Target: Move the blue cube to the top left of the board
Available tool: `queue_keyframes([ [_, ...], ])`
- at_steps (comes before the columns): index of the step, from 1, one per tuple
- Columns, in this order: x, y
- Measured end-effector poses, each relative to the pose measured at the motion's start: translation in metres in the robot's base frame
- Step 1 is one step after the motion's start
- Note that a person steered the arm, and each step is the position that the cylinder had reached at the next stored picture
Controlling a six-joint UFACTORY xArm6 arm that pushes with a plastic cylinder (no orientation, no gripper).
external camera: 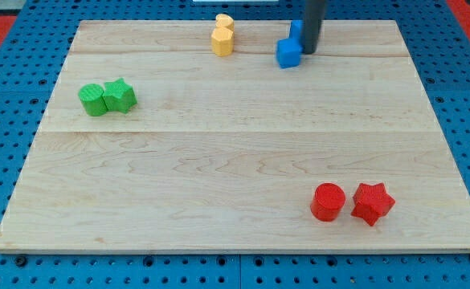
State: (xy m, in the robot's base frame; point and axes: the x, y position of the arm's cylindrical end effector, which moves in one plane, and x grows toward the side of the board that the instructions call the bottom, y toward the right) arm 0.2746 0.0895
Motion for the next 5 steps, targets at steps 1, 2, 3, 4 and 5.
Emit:
queue_keyframes([
  [1, 0.016, -0.074],
  [2, 0.036, -0.076],
  [3, 0.057, -0.134],
  [4, 0.052, -0.222],
  [5, 0.015, -0.237],
])
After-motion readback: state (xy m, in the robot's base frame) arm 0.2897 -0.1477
